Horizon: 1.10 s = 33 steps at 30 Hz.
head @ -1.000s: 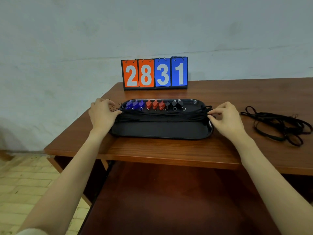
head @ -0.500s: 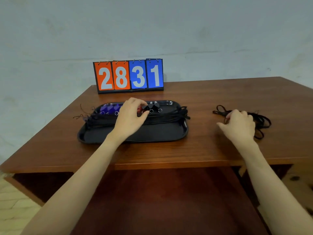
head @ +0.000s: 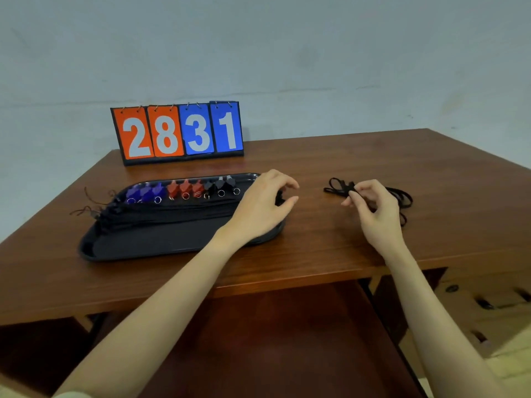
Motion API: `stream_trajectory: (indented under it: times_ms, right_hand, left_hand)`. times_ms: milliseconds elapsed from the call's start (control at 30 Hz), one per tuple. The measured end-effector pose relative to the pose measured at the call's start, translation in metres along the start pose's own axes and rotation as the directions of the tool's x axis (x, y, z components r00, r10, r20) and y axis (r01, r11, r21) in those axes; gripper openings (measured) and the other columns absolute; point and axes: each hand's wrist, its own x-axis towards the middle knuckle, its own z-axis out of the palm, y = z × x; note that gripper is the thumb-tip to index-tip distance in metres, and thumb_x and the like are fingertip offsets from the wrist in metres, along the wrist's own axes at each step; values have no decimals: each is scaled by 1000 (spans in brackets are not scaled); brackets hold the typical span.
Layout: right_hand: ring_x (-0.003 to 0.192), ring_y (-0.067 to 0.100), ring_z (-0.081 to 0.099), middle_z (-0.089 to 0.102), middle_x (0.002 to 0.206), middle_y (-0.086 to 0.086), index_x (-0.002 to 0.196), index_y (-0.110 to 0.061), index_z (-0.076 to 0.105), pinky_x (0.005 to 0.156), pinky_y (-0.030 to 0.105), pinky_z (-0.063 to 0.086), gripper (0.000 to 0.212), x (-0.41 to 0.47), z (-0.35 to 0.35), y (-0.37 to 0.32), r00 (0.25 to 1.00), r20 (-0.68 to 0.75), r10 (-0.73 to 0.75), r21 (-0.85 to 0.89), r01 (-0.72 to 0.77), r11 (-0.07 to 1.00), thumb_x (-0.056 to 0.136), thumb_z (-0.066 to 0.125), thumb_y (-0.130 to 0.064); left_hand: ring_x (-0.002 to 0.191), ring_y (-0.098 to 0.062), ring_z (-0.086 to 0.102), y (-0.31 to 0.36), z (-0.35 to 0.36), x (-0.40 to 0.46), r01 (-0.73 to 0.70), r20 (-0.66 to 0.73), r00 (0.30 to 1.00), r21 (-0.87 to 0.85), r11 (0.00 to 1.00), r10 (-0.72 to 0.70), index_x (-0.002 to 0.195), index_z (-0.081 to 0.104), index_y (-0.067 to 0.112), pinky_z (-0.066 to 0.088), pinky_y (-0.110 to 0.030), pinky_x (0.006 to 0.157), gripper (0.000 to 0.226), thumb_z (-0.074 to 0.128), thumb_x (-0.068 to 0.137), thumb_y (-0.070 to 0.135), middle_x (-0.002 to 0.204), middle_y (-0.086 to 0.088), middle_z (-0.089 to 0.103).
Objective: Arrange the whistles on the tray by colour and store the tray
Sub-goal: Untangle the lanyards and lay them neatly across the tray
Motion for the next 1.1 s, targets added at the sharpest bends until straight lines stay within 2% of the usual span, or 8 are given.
stream_trajectory:
  times_ms: [100, 267, 400, 533, 667, 867, 1000, 1100]
  right_hand:
    - [70, 19, 64, 68, 71, 0, 97, -6, 60, 67, 25, 52, 8, -1, -4, -1, 999, -13, -32, 198, 34, 980, 95, 53, -4]
    - [66, 12, 58, 65, 64, -3, 98, -17, 68, 63, 22, 48, 18, -2, -10, -4, 1000, 2, 30, 400, -28, 916, 94, 55, -5]
    - [58, 7, 52, 59, 58, -8, 99, -10, 69, 59, 17, 43, 16, -2, -13, -2, 999, -2, 49, 481, -42, 876, 93, 56, -5]
    - [57, 7, 52, 60, 58, -6, 101, -2, 69, 57, 17, 42, 15, -2, -15, 0, 998, 3, 61, 486, -54, 872, 92, 57, -3]
    - [54, 8, 49, 58, 56, -4, 98, -5, 70, 54, 18, 39, 14, -1, -15, 0, 993, -37, 109, 464, -80, 882, 93, 58, -10]
    - [51, -2, 51, 57, 49, -17, 87, -3, 71, 66, 19, 39, 20, 1, -18, 2, 950, -199, 241, 428, -137, 893, 90, 64, -22]
    - [43, 2, 43, 44, 38, -13, 53, -11, 56, 70, 22, 41, 41, -1, -17, -2, 943, -205, 261, 379, -169, 910, 90, 64, -26]
    - [42, 8, 29, 30, 41, -7, 47, -9, 40, 72, 24, 44, 53, 0, -16, -1, 920, -228, 319, 411, -206, 888, 90, 64, -32]
  left_hand:
    - [97, -7, 55, 9, 10, 5, -13, 26, 1000, -54, 998, 15, 111, 64, 22, 49, -32, 87, 21, 62, 90, 27, 106, 7, 60]
    - [96, -5, 54, 21, 21, 19, -34, 112, 992, -136, 990, 49, 128, 56, 23, 44, -20, 82, 40, 65, 89, 24, 114, 5, 58]
    - [80, -9, 52, 34, 32, 38, -29, 227, 972, -155, 988, 64, 136, 48, 32, 42, -17, 76, 51, 65, 88, 26, 106, 2, 53]
    - [72, -17, 49, 43, 37, 53, 56, 306, 951, -305, 951, 42, 117, 67, 25, 42, -22, 69, 28, 65, 89, 24, 91, -3, 61]
    - [64, 2, 49, 45, 33, 55, 176, 247, 966, -415, 893, -76, 98, 74, 14, 39, -13, 62, 16, 59, 93, 15, 78, 10, 65]
    - [65, -10, 51, 27, 7, 55, 388, 152, 898, -717, 579, -414, 103, 69, 6, 41, -20, 55, 18, 54, 94, 8, 79, -2, 62]
    - [84, -17, 54, 22, -7, 50, 405, 123, 895, -625, 668, -428, 84, 71, 14, 41, -28, 70, 21, 52, 94, 12, 86, 2, 66]
    - [83, -18, 62, 19, -22, 45, 387, 177, 916, -627, 676, -360, 71, 59, 12, 46, -32, 78, 26, 47, 95, 11, 79, -3, 66]
